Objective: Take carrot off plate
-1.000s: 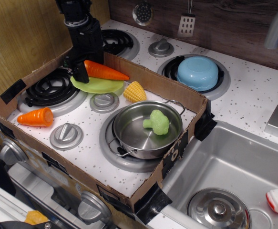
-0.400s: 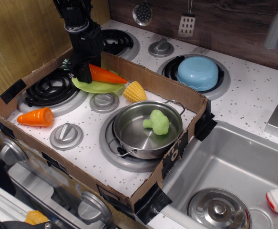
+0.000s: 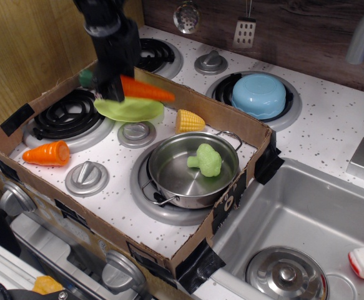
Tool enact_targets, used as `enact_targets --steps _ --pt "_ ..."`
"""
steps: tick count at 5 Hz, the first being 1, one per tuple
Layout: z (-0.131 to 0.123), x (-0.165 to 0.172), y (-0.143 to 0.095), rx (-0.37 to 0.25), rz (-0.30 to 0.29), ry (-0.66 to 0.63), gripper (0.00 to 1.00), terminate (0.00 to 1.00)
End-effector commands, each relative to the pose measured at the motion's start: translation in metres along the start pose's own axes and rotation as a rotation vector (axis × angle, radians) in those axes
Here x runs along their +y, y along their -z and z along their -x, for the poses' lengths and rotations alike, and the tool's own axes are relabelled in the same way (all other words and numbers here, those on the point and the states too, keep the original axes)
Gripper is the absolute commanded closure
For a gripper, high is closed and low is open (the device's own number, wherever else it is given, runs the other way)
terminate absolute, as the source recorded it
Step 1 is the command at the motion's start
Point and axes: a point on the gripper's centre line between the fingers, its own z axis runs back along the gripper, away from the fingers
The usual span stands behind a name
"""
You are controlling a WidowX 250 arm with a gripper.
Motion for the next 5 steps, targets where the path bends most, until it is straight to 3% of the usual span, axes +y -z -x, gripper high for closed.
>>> enact_targets --steps 1,2,5 --pt "-0.012 0.012 -0.061 0.15 -0.192 -0.099 1.0 0.0" --pt "-0.006 -0.006 -0.063 0.194 -0.103 -0.274 1.0 0.0" --pt "0.003 -0.075 -0.044 0.201 -0.066 -0.646 1.0 0.0"
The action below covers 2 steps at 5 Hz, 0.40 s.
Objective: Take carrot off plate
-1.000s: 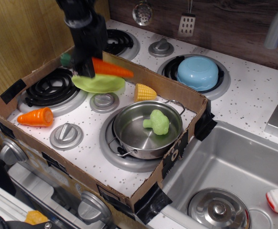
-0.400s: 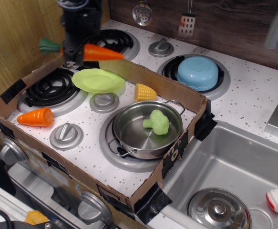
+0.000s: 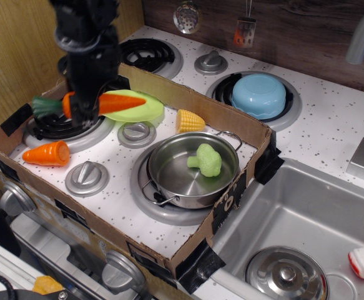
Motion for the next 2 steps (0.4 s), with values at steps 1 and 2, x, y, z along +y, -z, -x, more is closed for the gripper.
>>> enact_targets --steps 1,2 --pt "-0.002 -0.013 0.008 -0.048 -0.022 -0.137 1.0 0.0" --pt "-0.002 -0.015 0.024 -0.08 -0.011 -0.157 1.0 0.0"
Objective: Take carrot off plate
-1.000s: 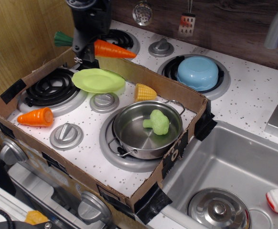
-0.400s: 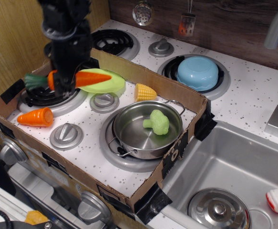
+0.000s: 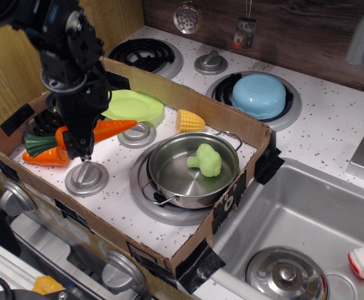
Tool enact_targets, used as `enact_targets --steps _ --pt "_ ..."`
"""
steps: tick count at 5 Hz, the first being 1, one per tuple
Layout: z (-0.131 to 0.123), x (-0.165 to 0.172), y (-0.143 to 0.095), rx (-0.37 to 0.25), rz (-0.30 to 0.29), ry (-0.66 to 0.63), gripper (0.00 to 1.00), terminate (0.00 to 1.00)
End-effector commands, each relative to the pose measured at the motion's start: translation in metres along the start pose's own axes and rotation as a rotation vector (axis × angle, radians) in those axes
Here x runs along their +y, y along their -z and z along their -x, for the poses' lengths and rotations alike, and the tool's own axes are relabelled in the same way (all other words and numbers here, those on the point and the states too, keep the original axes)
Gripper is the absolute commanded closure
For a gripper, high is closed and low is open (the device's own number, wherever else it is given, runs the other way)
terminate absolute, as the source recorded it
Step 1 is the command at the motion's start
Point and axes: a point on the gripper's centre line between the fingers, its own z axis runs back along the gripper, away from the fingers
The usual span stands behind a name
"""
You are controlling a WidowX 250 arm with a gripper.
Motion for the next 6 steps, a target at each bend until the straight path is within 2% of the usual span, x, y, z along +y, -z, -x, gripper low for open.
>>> enact_targets --steps 1,3,4,5,6 --pt "-0.015 0.006 0.024 -0.075 -0.005 -0.022 1.0 0.0" --pt "-0.024 0.012 0.04 -0.115 -0.003 0.02 1.0 0.0" --pt "-0.033 0.02 0.035 -0.112 -0.007 0.039 1.0 0.0" --pt "-0.04 0.021 0.03 -0.111 -0.02 0.051 0.0 0.0" --pt "-0.047 0.019 0.019 -0.096 -0.022 0.049 0.0 1.0"
